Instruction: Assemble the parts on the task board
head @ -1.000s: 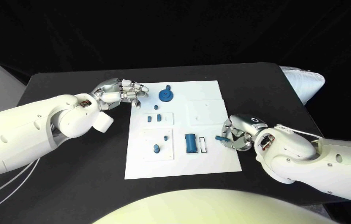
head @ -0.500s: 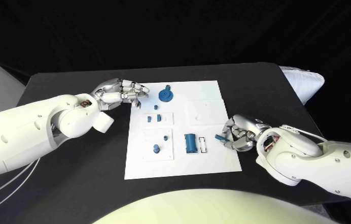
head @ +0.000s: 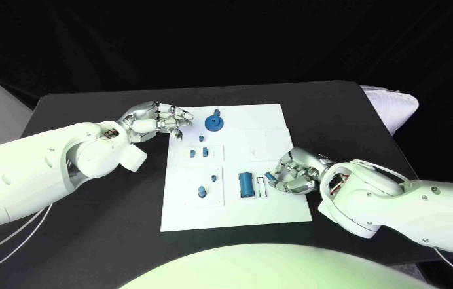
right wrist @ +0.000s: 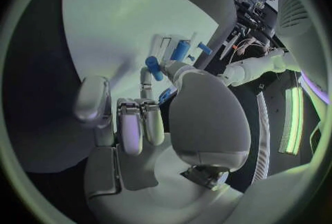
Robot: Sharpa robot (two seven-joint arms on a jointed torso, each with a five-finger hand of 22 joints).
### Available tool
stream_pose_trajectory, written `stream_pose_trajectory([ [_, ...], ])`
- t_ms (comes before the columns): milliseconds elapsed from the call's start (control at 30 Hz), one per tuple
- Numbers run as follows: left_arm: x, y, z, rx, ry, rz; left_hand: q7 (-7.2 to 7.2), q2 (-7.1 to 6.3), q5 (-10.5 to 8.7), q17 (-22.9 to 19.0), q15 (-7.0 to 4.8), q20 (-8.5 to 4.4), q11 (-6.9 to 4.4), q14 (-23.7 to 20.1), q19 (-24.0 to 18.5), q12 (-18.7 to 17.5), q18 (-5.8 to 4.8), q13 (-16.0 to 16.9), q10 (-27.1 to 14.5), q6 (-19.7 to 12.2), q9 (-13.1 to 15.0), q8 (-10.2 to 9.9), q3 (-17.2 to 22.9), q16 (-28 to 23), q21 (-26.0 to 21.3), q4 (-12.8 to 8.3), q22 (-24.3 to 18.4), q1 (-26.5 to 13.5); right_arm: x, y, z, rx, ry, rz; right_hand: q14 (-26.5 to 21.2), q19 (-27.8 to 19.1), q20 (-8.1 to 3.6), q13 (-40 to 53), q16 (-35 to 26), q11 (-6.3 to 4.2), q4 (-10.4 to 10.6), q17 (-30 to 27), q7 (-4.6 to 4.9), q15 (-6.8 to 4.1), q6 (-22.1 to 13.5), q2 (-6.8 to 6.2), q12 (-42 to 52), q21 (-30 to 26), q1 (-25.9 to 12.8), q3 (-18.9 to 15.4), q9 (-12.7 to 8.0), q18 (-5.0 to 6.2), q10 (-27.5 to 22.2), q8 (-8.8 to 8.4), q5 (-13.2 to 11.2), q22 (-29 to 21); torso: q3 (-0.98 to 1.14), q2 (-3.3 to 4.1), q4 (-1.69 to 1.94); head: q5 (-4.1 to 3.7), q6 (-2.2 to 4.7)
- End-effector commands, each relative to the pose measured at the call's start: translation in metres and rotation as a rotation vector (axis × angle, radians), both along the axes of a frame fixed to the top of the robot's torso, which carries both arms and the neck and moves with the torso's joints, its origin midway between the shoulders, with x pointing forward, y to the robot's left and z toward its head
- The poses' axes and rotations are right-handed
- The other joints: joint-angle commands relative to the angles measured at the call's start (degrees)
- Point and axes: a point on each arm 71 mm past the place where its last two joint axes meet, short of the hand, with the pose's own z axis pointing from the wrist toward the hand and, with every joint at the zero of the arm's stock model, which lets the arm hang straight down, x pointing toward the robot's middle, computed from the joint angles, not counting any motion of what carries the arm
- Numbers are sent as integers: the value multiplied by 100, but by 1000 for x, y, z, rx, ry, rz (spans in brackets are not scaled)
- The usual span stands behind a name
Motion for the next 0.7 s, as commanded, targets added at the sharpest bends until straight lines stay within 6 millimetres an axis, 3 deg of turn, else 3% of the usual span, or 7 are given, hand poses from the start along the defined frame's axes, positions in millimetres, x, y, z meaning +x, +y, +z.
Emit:
stream_pose_trajectory([
  [33, -2, -4, 0, -11, 2, -27, 15, 20, 29, -10, -3, -22, -3, -8, 21, 29, 80, -7, -30, -8, -8, 35, 28, -13, 28, -3, 6, 19, -1, 4, -4, -1, 41, -5, 597, 5, 5, 1473, 19, -12, -10, 1510, -24, -24, -5, 6, -6, -27, -80, -66, -21, -75, 589, -23, -125, 607, 10, 2, 1, 10, 0],
  [200, -2, -4, 0, -12, 5, -33, 15, 20, 29, -10, -3, -22, -3, -8, 21, 29, 80, -7, -30, -8, -8, 35, 28, -13, 28, -3, 6, 19, -1, 11, -7, -5, 49, -5, 597, 16, 4, 1488, 19, -15, 1, 1510, -29, -26, 13, 35, 23, -2, -157, -123, -15, -79, 601, -20, -204, 619, 7, 4, 1, -13, 0],
  [700, -2, -3, 0, -9, 8, -38, 18, 21, 30, -10, 0, -21, 0, -11, 17, 28, 79, -9, -32, -7, -10, 38, 28, -15, 30, 2, 8, 10, -1, 20, -9, 7, 56, -2, 597, 30, 0, 1507, 19, -22, 17, 1510, -38, -33, 43, 75, 59, 15, -303, -219, -11, -81, 617, -22, -235, 632, 12, 2, -7, 15, 0],
])
